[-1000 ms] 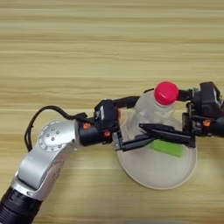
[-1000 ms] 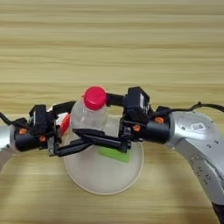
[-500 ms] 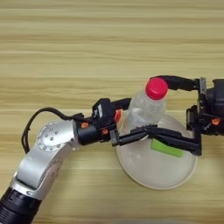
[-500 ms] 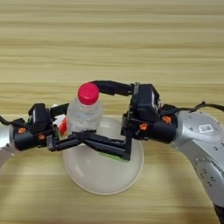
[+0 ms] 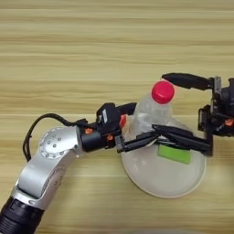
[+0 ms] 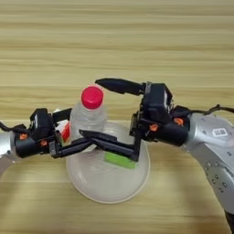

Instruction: Move the objects on the table

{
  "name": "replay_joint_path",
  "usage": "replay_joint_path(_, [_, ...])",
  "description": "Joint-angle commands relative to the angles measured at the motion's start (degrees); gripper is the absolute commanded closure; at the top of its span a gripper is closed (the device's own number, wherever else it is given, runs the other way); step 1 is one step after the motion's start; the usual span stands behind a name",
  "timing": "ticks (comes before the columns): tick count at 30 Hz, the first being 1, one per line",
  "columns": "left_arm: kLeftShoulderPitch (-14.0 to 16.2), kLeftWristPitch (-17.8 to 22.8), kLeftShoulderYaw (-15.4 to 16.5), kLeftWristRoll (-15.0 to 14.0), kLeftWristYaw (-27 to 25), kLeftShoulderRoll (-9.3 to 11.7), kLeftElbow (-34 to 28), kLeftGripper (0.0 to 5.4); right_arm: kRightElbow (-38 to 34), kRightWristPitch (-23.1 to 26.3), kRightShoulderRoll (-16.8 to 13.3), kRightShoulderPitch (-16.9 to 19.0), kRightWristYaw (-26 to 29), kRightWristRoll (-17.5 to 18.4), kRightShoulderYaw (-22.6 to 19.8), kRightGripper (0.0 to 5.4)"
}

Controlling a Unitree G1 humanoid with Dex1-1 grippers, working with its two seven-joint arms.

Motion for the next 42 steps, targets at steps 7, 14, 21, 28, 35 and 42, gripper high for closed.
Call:
replay_joint_path(7, [-0.5,-0.6,1.1,-0.5,0.3,-0.6,-0.3,2.33,2.7,-3.7,2.5,-3.5,-5.6,-1.2,-3.7,0.00])
replay_joint_path(14, [-0.2,-0.3,2.2,-1.5,1.0,-0.9,-1.0,2.33,6.8,-5.1,5.9,-7.2,-15.1,-0.1,-9.6,0.00])
replay_joint_path(21, [-0.4,-0.4,3.4,-1.7,1.1,-1.3,-0.6,2.33,12.5,-8.0,7.2,-10.2,-23.1,-7.7,-11.2,0.00])
replay_joint_path(28, [-0.5,-0.3,4.4,-1.8,1.6,-1.9,-0.6,2.33,17.3,-12.3,9.2,-9.3,-28.1,-16.0,-11.0,0.00])
replay_joint_path(35, [-0.9,-0.4,5.9,-2.1,2.2,-2.4,-0.2,2.33,22.4,-17.1,11.3,-7.3,-33.1,-24.8,-10.0,0.00])
replay_joint_path(42, [-1.1,-0.9,7.4,-2.3,3.7,-3.2,-0.1,2.33,27.1,-24.2,13.1,-4.6,-36.5,-33.6,-8.1,0.00])
